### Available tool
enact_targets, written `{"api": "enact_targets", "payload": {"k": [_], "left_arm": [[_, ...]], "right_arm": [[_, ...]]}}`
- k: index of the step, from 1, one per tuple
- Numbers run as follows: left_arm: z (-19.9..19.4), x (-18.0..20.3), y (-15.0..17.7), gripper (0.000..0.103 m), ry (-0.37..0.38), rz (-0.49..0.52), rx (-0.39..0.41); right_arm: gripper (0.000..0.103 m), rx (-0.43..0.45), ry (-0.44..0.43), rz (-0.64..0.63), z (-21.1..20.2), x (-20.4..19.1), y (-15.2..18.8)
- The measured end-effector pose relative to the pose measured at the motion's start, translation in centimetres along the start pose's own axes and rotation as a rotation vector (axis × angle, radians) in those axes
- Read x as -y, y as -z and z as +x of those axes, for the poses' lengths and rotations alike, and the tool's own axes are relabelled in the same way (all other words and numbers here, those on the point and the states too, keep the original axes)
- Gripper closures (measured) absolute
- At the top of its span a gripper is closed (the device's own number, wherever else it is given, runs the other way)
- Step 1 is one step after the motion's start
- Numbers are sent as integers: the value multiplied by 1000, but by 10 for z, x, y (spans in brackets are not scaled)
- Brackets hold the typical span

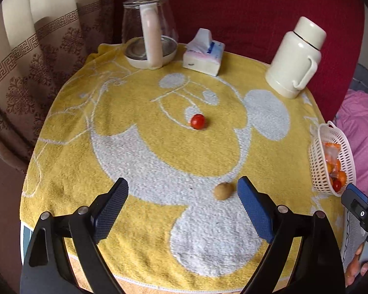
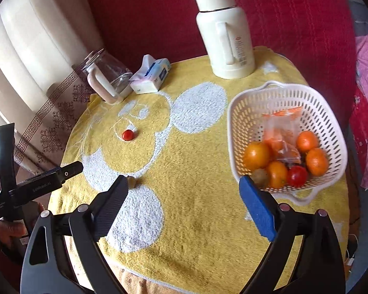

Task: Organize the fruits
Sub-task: 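Move the right tool to the second brown kiwi on the towel and close on it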

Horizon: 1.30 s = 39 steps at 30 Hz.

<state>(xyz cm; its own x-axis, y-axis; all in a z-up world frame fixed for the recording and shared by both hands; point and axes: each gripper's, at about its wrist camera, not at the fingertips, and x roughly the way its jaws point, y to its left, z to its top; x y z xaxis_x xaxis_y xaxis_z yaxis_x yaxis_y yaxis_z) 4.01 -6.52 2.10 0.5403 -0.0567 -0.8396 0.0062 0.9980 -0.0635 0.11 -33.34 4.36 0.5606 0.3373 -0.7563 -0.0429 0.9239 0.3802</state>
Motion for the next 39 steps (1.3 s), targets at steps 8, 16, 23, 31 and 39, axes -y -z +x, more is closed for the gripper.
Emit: {"api": "enact_targets", "payload": {"k": [8, 16, 23, 31, 39], "left_arm": [[-1, -48, 1, 13, -48, -37, -13], [3, -86, -1, 13, -60, -56, -28], [12, -108, -5, 13, -55, -54, -43], [22, -123, -12, 13, -39, -56, -54], [33, -126, -17, 13, -23, -41, -66]], "right_arm": [[10, -74, -39, -81, 45, -51, 6], [12, -142, -31, -138, 94, -85, 8], [23, -198, -3, -165, 132, -100, 11], [48, -238, 20, -177, 155, -108, 14], [70, -253, 51, -195, 168, -109, 15]]}}
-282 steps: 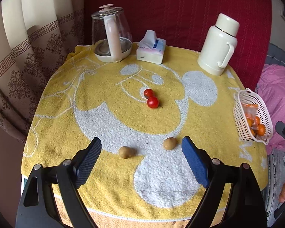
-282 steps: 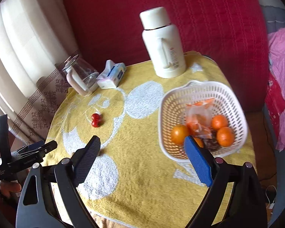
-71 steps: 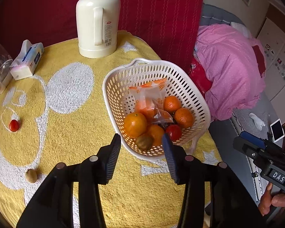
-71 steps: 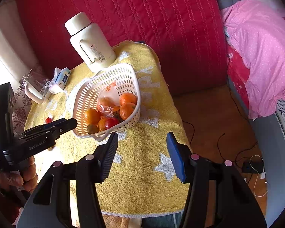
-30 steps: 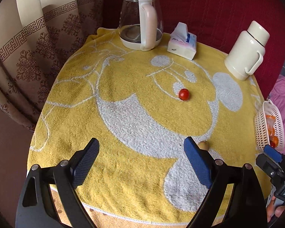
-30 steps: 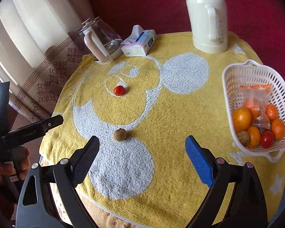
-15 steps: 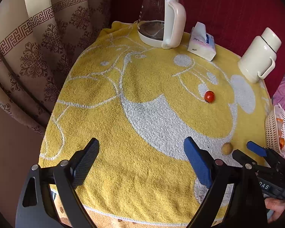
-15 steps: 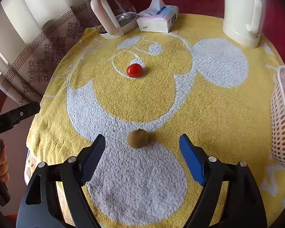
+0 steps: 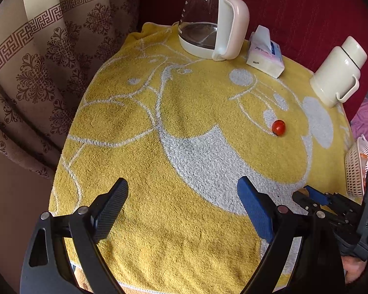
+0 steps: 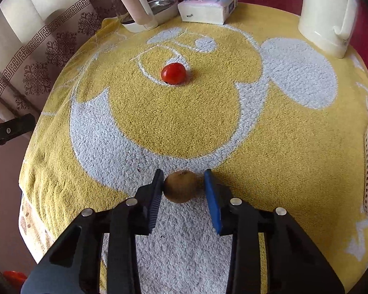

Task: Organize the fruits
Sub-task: 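Move the right tool to the second brown kiwi on the towel and close on it, then close the left tool on a red cherry tomato while the right tool holds the kiwi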

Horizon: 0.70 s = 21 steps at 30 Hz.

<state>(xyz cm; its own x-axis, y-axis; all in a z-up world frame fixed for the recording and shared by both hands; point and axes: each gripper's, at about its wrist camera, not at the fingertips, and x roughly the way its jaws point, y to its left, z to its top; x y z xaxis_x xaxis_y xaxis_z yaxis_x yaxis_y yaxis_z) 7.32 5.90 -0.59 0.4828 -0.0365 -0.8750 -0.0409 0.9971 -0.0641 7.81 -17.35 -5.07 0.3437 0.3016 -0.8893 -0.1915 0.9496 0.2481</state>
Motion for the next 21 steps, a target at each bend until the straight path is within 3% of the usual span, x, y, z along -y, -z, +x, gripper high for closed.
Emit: {"api": "enact_targets", "payload": {"k": [2, 8, 21], "left_arm": [[3, 0, -1, 13, 5, 5, -2], [13, 12, -9, 13, 45, 41, -3], [51, 77, -35, 13, 148, 184, -3]], "right_arm": [[74, -1, 0, 0, -1, -1, 0], [74, 11, -14, 25, -13, -1, 0], [74, 74, 3, 127, -52, 15, 7]]}}
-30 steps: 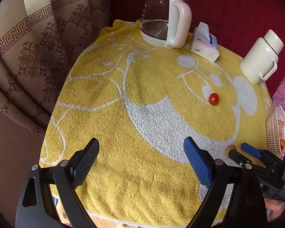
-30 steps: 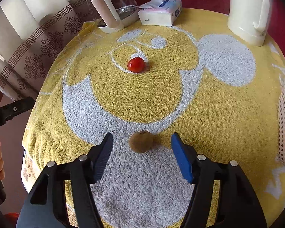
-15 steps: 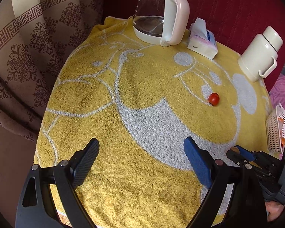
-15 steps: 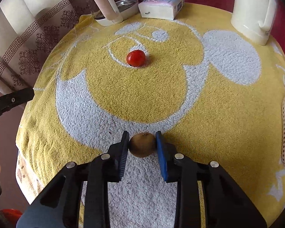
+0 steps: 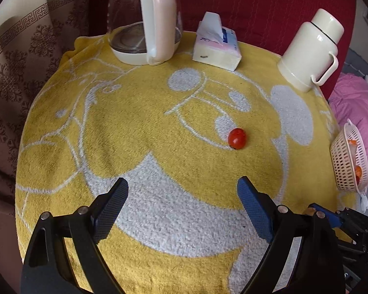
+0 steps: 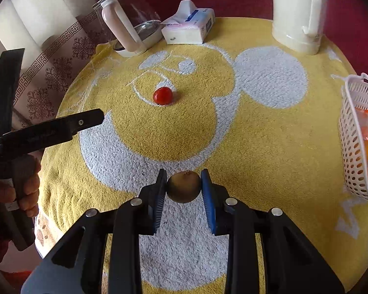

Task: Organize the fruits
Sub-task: 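Close the left tool on a red cherry tomato while the right tool holds the kiwi, then carry the kiwi in the right tool into the basket and open it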

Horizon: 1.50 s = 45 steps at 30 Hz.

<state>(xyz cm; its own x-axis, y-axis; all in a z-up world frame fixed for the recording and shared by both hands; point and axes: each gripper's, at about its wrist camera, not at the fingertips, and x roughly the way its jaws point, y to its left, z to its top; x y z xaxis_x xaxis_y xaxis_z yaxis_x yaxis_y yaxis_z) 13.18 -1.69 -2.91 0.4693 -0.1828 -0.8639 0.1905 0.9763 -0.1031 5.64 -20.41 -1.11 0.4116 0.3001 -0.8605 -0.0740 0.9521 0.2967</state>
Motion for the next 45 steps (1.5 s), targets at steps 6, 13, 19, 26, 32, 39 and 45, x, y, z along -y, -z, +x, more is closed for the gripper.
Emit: {"api": "enact_targets", "payload": {"k": [6, 13, 19, 26, 32, 39, 45], "left_arm": [[26, 23, -13, 20, 52, 39, -24], [47, 46, -24, 32, 85, 110, -28], [63, 50, -33, 46, 81, 111, -41], [75, 52, -39, 61, 67, 118, -46], [74, 58, -38, 77, 98, 143, -36], [63, 55, -31, 77, 91, 132, -29], [40, 58, -23, 77, 42, 149, 0]], "right_arm": [[74, -3, 14, 37, -11, 6, 14], [74, 2, 37, 82, -23, 20, 25], [74, 1, 54, 110, -31, 28, 32], [74, 1, 72, 131, -36, 36, 38], [74, 4, 72, 121, -41, 37, 40], [74, 14, 62, 113, -46, 38, 39], [74, 31, 44, 95, -52, 38, 38]]}}
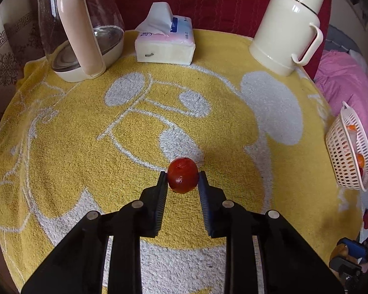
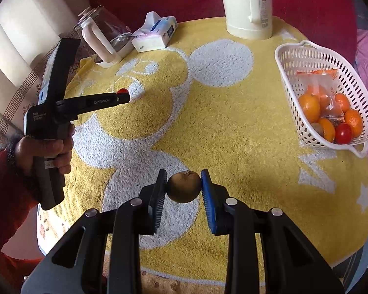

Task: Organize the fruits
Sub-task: 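Carry the kiwi in the right tool into the basket and open it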

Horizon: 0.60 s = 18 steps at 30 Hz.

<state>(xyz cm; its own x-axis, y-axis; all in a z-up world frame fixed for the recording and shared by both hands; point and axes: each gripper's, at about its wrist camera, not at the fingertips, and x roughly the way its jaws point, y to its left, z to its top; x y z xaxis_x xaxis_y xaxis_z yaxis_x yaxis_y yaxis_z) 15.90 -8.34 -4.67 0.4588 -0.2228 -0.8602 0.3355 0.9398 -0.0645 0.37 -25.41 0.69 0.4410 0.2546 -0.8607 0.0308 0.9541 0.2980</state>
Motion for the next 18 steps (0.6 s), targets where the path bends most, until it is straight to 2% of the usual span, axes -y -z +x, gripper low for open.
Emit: {"api": "enact_targets", "payload": {"k": [6, 18], "left_arm": [[-29, 11, 7, 77, -57, 43, 56], [-86, 31, 14, 77, -82, 9, 111]], "right_arm": [[74, 17, -21, -24, -8, -1, -4], [74, 50, -75, -36, -25, 8, -5]]}}
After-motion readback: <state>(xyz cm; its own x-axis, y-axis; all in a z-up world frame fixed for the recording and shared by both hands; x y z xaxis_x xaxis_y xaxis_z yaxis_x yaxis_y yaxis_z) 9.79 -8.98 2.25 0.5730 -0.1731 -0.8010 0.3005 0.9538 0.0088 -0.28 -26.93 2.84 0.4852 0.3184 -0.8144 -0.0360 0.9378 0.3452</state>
